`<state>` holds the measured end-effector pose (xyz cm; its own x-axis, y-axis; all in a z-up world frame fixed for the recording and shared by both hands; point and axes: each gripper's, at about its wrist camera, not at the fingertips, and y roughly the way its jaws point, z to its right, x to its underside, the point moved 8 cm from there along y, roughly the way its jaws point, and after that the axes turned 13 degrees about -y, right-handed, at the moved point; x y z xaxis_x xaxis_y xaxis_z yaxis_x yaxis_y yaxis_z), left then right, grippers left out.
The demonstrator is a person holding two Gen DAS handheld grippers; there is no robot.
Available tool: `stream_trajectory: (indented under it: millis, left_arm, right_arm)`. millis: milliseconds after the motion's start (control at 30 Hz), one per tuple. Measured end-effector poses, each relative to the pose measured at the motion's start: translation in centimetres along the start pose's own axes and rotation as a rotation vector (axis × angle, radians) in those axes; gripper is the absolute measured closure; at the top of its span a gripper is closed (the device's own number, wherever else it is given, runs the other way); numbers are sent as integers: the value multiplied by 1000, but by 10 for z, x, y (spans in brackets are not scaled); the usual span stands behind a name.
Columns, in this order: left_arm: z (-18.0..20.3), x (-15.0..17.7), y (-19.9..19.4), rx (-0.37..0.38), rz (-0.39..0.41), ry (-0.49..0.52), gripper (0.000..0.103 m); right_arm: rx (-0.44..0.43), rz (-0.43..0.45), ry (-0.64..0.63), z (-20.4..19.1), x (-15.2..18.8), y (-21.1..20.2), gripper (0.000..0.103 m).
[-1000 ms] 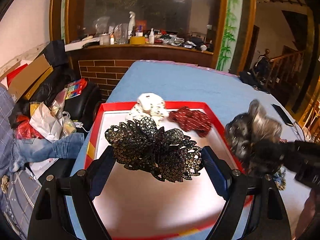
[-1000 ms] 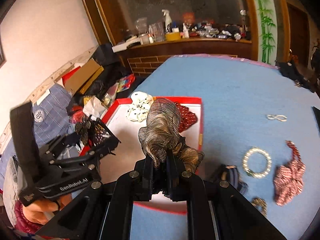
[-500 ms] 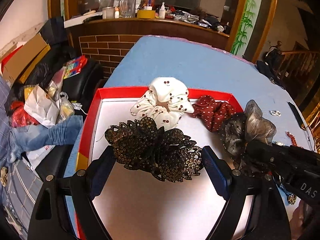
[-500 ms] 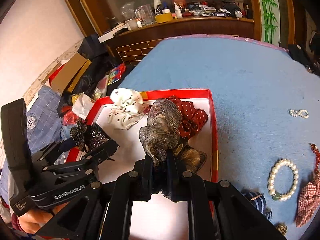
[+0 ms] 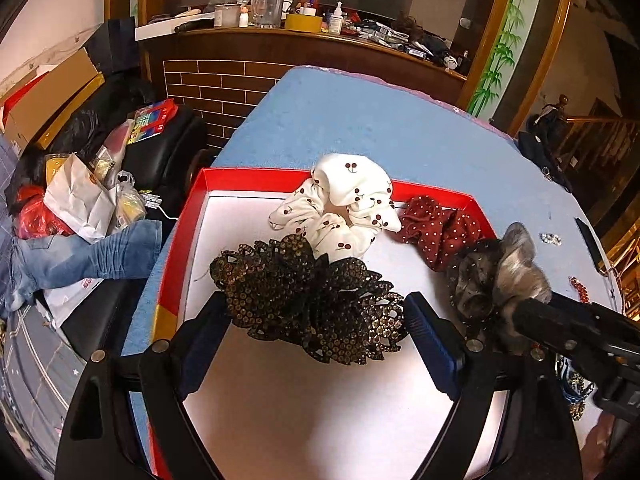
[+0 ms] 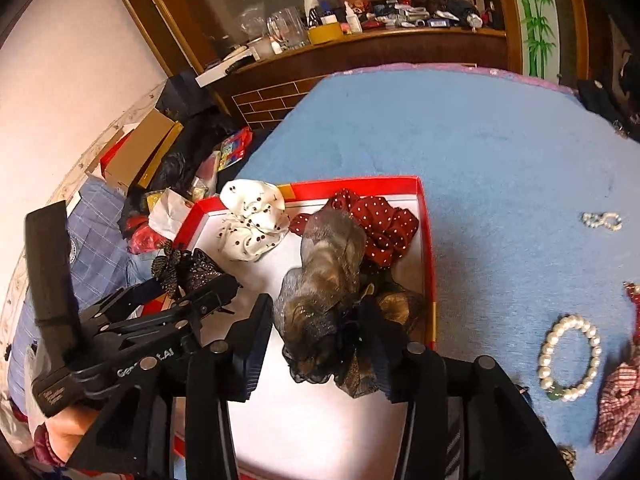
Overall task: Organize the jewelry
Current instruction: 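Open the left tool to drop the hair clip while the right tool releases the grey scrunchie in the box, then withdraw both tools from the box back toward the remaining jewelry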
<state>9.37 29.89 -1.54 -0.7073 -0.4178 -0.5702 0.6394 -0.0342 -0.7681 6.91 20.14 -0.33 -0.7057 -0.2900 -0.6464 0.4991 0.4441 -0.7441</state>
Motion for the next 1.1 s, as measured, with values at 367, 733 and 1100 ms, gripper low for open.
stream_trajectory:
  millis: [367, 733, 1100]
  left_arm:
    - [25, 6, -55, 35, 138, 64, 14]
    - [25, 10, -12, -71, 31, 54, 11]
    - [41, 11, -49, 43, 61, -10, 11]
  right_arm:
    - [128, 143, -111, 4, 6, -95, 23]
    - [100, 241, 1, 47, 50, -162, 17]
    - [113, 332, 114, 101, 89, -212, 16]
